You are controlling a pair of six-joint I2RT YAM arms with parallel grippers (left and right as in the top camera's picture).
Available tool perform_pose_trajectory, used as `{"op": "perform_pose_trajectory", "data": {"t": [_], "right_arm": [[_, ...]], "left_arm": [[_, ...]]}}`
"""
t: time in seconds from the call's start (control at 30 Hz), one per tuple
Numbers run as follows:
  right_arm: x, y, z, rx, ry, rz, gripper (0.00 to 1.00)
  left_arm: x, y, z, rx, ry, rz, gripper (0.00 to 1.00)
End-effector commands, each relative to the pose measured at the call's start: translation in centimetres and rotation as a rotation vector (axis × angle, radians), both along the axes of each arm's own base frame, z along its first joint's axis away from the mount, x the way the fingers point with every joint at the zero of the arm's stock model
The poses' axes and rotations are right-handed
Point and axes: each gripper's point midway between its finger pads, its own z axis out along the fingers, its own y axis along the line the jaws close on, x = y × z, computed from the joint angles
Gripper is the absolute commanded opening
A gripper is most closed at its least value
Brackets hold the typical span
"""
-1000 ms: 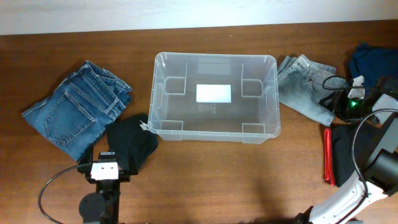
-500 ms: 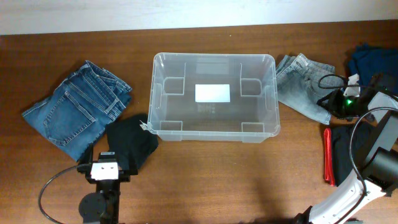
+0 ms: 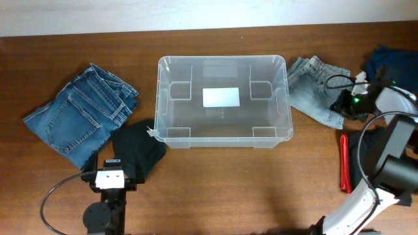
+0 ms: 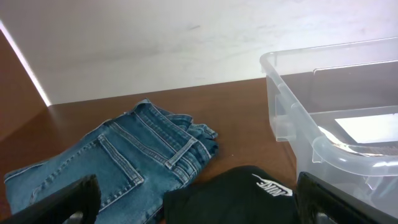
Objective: Pack container
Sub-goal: 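Lower the right gripper and pinch the light-blue jeans at the waistband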
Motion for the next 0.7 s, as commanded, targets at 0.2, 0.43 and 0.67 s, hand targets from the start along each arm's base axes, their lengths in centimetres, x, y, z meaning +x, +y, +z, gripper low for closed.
{"op": "perform_pose_trajectory", "data": {"t": [0.2,0.43,0.67], "right_arm": [[-2.0,1.7,-4.4,-0.097,0.178,0.022,0.15],[-1.3,3.0,-4.2,-0.023,0.135,0.039,0.1],[-0.6,3.0,-2.7,0.016,0.105,0.033,0.04]], "left_arm": [[0.0,-0.1,-0.1,0.016,-0.001,-0.008,1.0],[0.0,-0.1,-0.1,0.016,-0.001,-0.008,1.0],[0.0,-0.1,-0.1,0.015,-0.001,-0.008,1.0]]}}
